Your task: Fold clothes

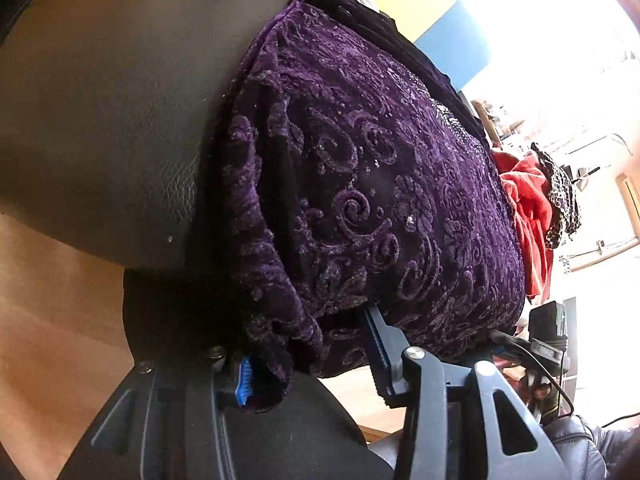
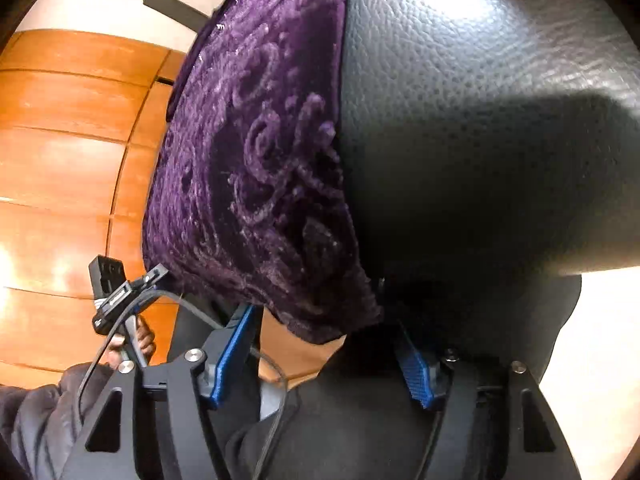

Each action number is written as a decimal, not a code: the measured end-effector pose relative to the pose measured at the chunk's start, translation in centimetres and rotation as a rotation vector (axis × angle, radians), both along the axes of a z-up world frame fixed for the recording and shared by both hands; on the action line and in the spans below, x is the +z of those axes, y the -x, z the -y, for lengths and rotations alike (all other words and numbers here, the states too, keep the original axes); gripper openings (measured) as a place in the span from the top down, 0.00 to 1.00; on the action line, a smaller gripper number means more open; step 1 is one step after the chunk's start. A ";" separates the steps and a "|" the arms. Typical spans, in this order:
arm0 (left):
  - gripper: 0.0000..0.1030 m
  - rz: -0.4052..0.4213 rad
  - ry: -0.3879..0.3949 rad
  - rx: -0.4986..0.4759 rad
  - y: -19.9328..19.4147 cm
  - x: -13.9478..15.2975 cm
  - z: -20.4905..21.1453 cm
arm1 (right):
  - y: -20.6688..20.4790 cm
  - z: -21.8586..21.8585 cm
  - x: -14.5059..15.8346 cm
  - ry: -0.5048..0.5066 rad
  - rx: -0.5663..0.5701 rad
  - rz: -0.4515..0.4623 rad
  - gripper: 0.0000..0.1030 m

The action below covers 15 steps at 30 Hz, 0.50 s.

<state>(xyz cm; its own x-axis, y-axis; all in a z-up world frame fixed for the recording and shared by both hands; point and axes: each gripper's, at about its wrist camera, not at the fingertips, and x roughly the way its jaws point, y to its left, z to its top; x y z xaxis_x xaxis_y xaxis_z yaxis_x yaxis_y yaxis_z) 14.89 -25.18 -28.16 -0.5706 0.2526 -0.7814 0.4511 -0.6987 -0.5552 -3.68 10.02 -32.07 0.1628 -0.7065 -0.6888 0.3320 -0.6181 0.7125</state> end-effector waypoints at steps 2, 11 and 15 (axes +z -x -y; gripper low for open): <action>0.58 0.003 0.015 -0.018 -0.2 0.3 -0.1 | -0.6 -0.3 0.1 0.008 -0.021 -0.007 0.91; 0.85 -0.151 -0.031 -0.135 -0.6 4.5 0.9 | -3.3 2.1 6.3 0.133 0.128 -0.166 0.91; 0.87 -0.302 -0.114 -0.094 -0.8 7.1 3.3 | -4.0 3.4 8.0 0.241 0.105 -0.183 0.91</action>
<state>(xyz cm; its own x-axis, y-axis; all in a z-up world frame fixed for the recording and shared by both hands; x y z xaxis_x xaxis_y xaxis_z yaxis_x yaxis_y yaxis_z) 15.74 -28.44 -21.05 -0.7419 0.3917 -0.5442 0.1905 -0.6550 -0.7312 0.28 6.66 -24.09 0.1323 -0.8388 -0.5282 0.5210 -0.3945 0.7569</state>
